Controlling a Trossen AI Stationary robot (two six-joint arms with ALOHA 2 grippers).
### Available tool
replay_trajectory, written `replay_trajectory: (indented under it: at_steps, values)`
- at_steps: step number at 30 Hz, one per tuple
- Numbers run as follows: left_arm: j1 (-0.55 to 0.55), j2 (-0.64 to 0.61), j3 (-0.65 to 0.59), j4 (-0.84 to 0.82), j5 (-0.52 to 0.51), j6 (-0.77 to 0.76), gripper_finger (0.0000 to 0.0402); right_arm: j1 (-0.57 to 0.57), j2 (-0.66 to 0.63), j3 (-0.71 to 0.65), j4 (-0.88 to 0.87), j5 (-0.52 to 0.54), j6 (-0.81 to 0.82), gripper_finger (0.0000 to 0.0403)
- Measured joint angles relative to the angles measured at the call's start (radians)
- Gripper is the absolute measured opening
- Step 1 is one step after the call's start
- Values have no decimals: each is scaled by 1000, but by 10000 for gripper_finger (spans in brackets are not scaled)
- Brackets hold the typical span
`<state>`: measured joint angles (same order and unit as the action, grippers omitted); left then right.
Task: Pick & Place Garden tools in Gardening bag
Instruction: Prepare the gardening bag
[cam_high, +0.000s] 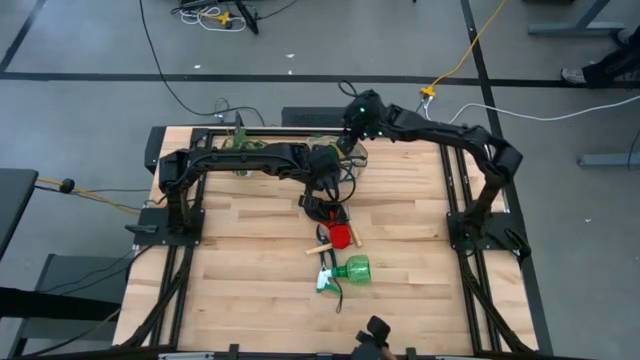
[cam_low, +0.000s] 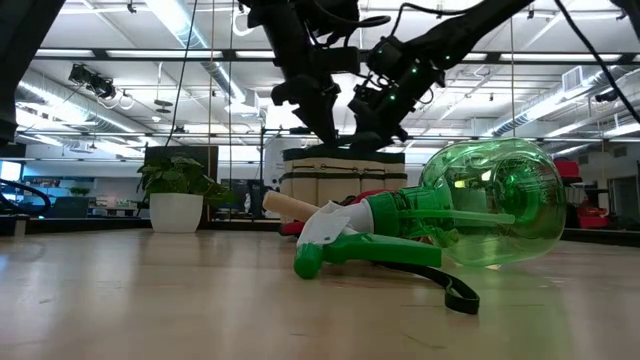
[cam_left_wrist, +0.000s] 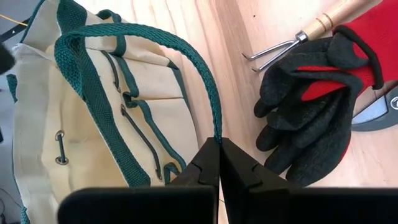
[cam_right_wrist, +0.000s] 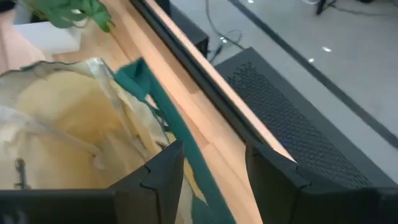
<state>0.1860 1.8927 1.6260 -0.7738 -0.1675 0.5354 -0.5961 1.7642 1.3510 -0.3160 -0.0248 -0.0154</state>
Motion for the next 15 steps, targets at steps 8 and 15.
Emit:
replay_trajectory:
  at_steps: [8,15]
  values:
    - [0,0,0,0,8,1,2,9,20,21,-22,-40,-27,173]
    - [0,0,0,6,8,2,2,15,20,21,-61,-2,-48,173]
